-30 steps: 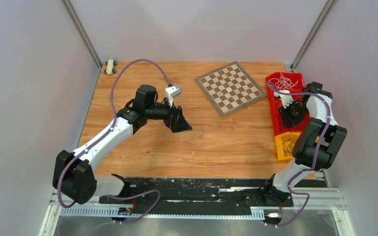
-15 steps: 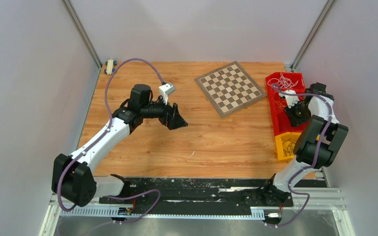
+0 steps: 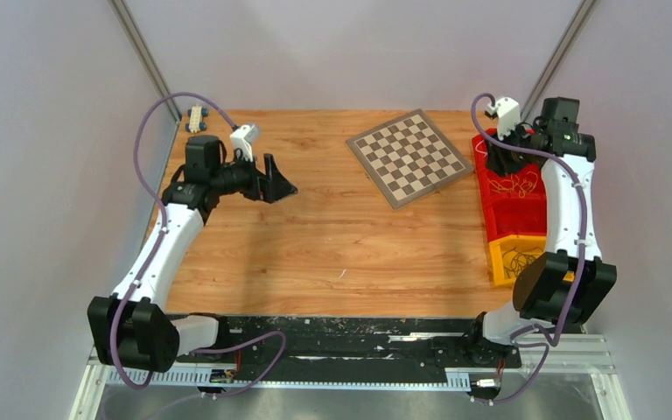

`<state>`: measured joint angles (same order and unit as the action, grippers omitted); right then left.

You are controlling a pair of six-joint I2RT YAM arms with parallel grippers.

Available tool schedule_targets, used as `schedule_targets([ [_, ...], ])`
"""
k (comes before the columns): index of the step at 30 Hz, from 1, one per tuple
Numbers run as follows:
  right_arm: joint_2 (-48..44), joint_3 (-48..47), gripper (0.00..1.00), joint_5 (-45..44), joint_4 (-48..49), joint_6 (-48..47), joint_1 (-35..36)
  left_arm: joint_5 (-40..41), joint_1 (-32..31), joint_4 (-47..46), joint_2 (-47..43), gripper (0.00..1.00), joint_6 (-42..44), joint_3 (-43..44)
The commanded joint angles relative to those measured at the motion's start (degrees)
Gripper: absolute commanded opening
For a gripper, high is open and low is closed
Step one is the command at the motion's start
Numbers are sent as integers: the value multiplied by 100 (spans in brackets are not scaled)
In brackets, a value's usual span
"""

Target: Untangle the cables

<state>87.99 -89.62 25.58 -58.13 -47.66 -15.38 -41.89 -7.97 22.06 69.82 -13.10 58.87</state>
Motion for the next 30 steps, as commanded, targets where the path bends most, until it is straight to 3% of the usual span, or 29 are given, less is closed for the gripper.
schedule_targets([
  [1, -97, -604, 34, 900, 155, 1200, 669, 240, 339, 944, 158, 100, 498, 1246],
  [8, -219, -258, 38, 1205, 1389, 2453, 1789, 1079, 475, 3113, 834, 100, 1825, 3280],
  [10, -228, 75, 39, 1199, 1672, 2681, 2070, 1228, 479, 3407, 904, 100, 1845, 3377],
  [15, -304, 1111, 47, 1149, 2167, 3172, 2673, 1329, 476, 3250, 508, 100, 1483, 2509],
  [21, -845, 2570, 77, 835, 2596, 3391, 2855, 2052, 476, 2800, 15, 100, 992, 1156],
  [25, -1269, 3267, 96, 606, 2685, 3397, 2850, 2101, 481, 2626, -260, 100, 855, 473],
  [30, -1571, 3661, 100, 509, 2725, 3401, 2803, 2211, 485, 2400, -358, 100, 763, 5],
])
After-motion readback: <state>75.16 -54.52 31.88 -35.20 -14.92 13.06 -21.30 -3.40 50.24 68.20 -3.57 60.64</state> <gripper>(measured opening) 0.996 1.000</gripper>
